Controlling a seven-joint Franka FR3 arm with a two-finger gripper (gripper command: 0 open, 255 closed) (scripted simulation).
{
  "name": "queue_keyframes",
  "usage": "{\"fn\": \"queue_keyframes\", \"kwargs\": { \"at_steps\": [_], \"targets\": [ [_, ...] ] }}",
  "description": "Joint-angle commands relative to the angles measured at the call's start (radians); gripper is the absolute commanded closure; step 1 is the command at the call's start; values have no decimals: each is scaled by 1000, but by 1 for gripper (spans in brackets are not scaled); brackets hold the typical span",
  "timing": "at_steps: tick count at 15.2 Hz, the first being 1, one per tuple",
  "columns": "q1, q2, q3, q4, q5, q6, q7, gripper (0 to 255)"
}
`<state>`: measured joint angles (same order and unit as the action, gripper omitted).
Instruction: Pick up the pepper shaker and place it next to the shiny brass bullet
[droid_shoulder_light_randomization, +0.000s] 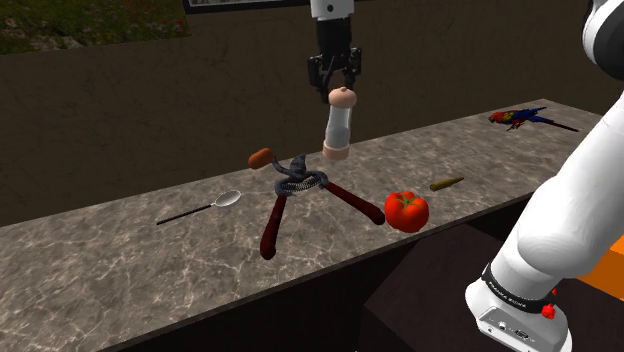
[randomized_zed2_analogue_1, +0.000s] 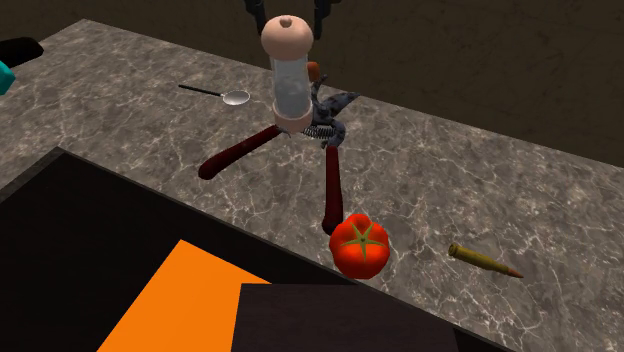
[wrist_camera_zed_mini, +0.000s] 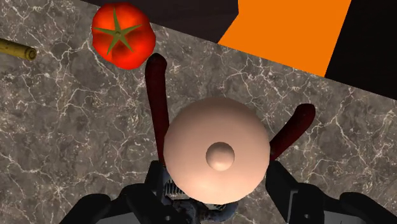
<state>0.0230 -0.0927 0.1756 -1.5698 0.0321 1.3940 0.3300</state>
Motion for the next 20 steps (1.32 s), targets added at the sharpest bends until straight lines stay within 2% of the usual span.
{"fn": "queue_keyframes", "kwargs": {
  "at_steps": [1,10,20],
  "targets": [
    [-19,-45,-25,-53,2,8,-46,255],
    [-99,-206,-157,-219,-32,11,-261,255],
    [-186,-289,-325,-291,-115,7,-513,255]
  ]
}}
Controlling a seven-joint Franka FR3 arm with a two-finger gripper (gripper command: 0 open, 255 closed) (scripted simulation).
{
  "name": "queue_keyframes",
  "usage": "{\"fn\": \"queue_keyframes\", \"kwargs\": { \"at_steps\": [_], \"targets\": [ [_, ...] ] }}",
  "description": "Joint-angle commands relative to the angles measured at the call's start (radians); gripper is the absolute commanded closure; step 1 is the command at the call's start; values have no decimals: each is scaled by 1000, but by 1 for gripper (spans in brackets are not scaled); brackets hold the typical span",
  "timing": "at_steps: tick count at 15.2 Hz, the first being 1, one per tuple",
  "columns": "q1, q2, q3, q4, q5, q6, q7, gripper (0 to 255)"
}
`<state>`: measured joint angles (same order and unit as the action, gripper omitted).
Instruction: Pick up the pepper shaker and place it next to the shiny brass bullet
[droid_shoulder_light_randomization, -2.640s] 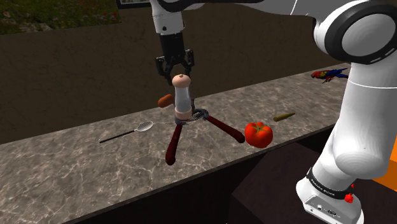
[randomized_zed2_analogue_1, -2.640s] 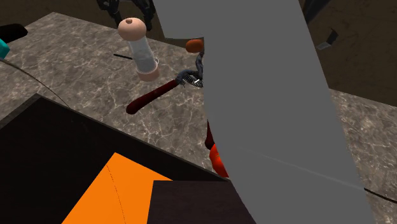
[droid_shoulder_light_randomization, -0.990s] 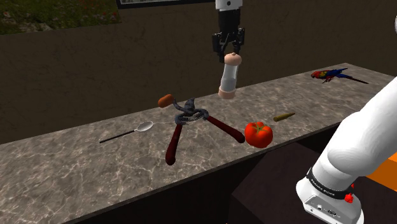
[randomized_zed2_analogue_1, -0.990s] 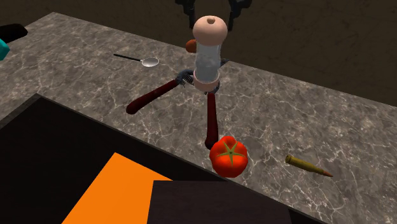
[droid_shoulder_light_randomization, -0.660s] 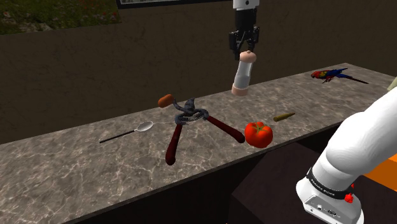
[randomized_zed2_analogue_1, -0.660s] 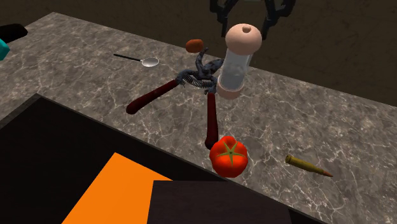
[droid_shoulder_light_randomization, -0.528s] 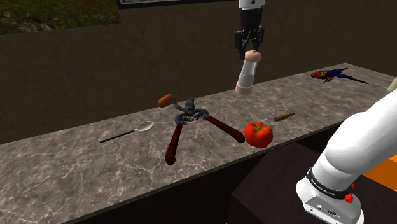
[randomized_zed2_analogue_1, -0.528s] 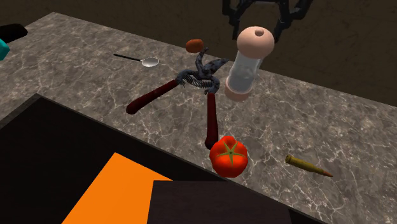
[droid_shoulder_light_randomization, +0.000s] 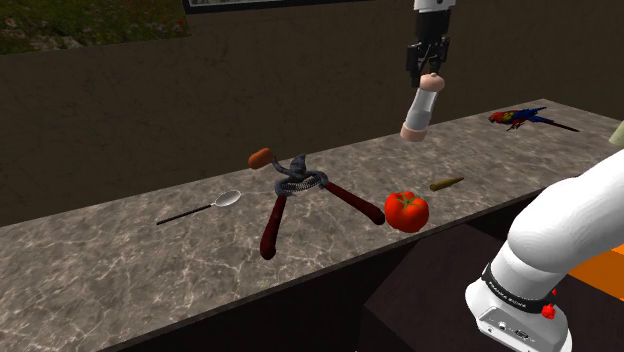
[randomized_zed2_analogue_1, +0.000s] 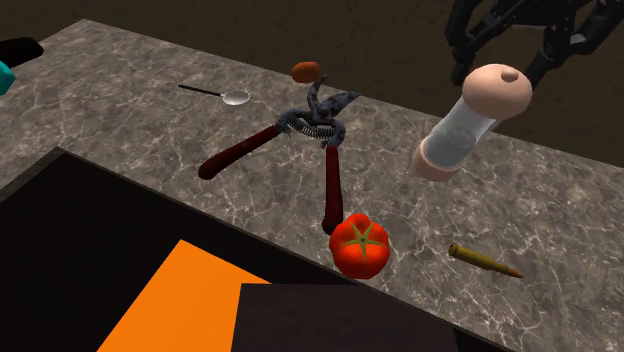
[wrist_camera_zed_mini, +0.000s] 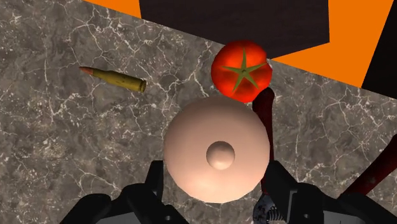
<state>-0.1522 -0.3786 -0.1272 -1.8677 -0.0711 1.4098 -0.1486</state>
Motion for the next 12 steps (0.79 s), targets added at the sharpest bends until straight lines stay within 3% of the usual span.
{"fn": "queue_keyframes", "kwargs": {
  "at_steps": [1,12],
  "targets": [
    [-11,-8,-23,-11,-12,5,-34,255],
    [-14,-46,-26,-195,-18,151,-26,255]
  ]
}}
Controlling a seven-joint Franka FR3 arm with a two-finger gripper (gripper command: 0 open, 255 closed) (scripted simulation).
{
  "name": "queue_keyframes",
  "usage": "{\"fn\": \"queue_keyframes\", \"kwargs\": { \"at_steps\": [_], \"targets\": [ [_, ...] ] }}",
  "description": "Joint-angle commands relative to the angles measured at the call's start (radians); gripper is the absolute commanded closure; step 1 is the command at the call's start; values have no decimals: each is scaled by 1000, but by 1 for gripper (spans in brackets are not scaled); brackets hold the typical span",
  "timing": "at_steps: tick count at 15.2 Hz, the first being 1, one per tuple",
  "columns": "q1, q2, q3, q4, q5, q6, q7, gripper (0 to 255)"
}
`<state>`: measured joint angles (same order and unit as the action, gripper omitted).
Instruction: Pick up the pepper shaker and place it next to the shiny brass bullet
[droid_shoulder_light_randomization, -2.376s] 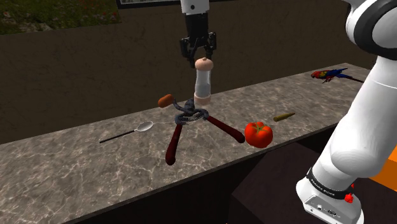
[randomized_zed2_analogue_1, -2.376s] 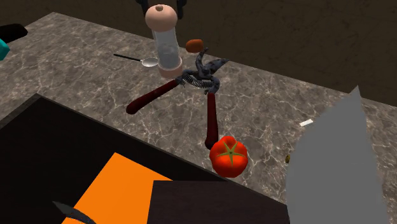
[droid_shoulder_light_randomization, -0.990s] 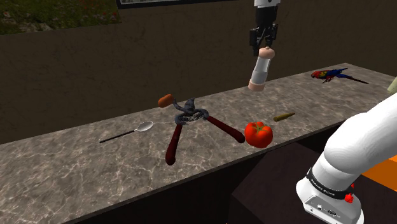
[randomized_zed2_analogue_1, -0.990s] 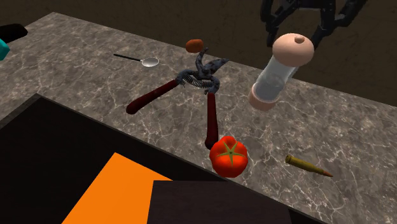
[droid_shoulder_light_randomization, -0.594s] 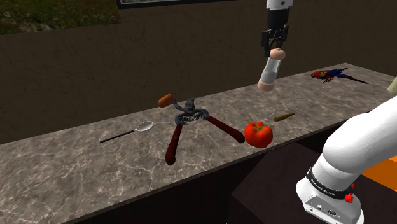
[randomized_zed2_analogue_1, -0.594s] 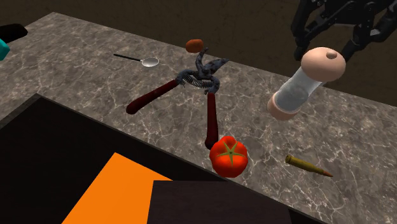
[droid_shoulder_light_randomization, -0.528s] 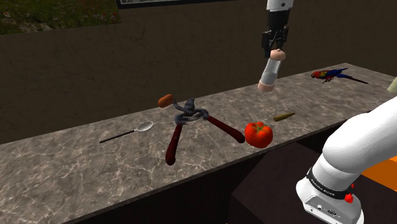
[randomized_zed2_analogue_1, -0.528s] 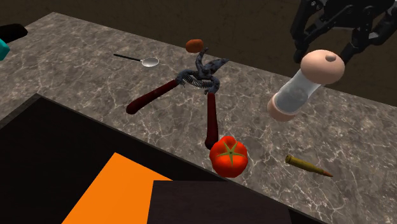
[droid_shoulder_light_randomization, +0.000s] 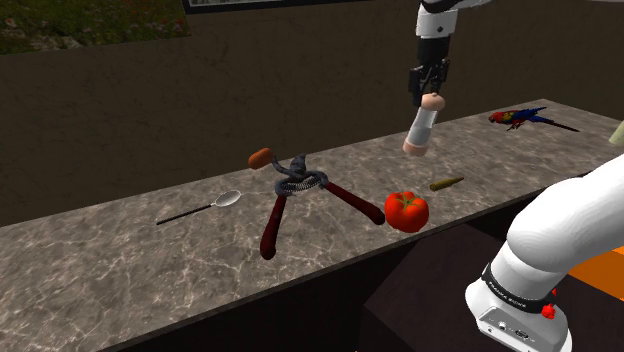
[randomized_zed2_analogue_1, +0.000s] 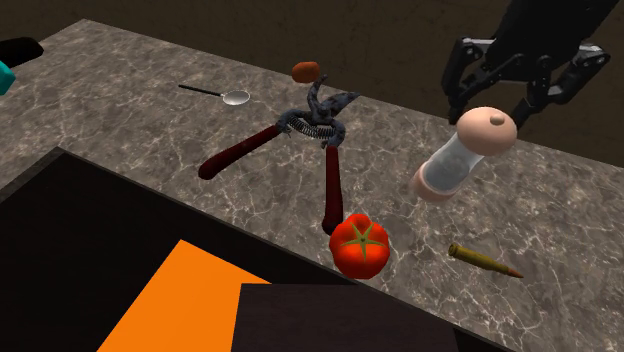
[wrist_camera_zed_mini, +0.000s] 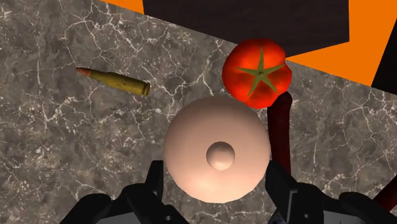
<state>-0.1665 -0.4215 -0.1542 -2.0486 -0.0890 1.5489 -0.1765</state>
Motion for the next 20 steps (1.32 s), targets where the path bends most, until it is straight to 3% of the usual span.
{"fn": "queue_keyframes", "kwargs": {
  "at_steps": [1,20],
  "targets": [
    [0,-5,0,-30,-1,25,3,255],
    [-5,-4,-13,-284,-10,281,11,255]
  ]
}}
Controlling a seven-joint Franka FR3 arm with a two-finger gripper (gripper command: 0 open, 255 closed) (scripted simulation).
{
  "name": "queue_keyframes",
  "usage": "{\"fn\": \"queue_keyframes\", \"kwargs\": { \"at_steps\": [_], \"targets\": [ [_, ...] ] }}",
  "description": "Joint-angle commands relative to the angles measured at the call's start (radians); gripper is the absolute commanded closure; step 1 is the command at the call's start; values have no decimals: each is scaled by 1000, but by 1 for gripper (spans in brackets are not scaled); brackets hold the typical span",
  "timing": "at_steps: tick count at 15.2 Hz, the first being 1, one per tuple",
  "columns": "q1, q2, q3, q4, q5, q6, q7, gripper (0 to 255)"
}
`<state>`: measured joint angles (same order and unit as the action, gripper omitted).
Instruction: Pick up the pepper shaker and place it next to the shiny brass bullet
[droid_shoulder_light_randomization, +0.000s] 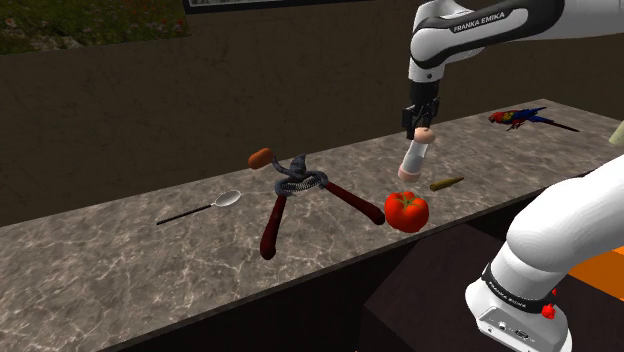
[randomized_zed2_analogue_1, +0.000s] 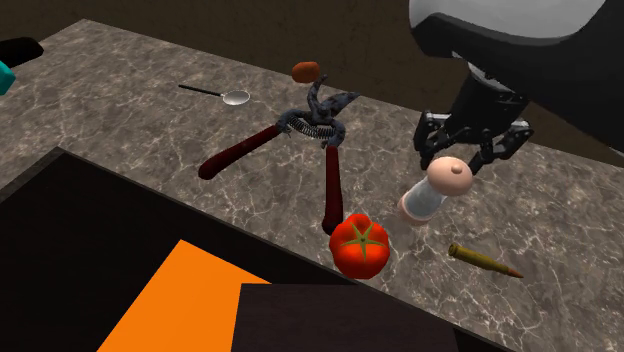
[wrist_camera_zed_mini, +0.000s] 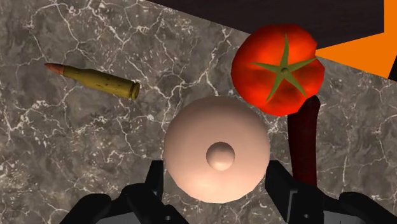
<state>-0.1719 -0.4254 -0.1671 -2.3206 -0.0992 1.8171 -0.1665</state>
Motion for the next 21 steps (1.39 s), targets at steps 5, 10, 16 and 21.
{"fn": "queue_keyframes", "kwargs": {
  "at_steps": [5,10,16,21],
  "targets": [
    [-1,14,-4,-68,-3,83,3,255],
    [-2,35,-9,-119,-4,154,4,255],
    [-2,66,-15,-171,-6,238,4,255],
    [-2,66,-15,-171,-6,238,4,255]
  ]
}}
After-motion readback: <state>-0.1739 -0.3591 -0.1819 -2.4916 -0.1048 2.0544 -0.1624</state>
